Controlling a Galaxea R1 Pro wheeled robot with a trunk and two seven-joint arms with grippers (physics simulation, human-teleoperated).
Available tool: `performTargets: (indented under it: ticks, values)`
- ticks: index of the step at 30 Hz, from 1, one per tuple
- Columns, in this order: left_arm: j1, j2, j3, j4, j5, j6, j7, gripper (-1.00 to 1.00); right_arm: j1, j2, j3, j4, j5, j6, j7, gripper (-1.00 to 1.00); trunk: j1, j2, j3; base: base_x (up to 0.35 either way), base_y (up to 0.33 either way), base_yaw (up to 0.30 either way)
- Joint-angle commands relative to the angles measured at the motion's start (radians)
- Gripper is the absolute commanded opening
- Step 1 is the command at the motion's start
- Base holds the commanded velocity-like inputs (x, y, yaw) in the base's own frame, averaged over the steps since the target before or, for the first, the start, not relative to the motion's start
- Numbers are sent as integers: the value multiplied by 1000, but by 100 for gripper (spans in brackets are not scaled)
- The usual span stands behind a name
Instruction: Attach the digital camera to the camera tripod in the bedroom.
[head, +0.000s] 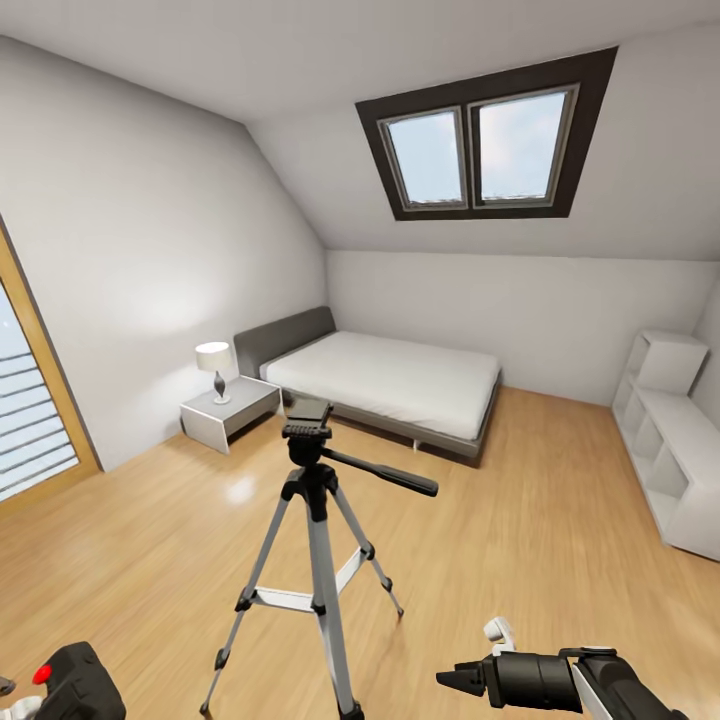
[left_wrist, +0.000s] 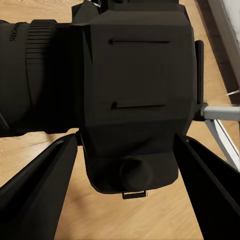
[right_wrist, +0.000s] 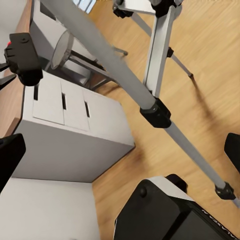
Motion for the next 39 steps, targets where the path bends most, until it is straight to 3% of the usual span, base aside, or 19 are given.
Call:
performTargets:
  ticks: [1,10,35,39]
  values:
    - [0,0,1,-1,-3,6,-4,-100,0,-1,4,0,-9,9,-1,100,1,0,0,97,60,0]
    - [0,-1,0,-1,-41,7,-10,-100,0,-1,5,0,-9,9,-1,100,1,0,0,38,24,-10]
    - [-1,-1,0,-1,-46,7,-6,-100,0,0,4,4,-9,10,-4,100,1,0,0,2,37,-15]
    - [-1,-1,0,-1,-46,7,-6,-100,-1,0,3,11,-11,12,-46,100,1,0,0,0,2,-5]
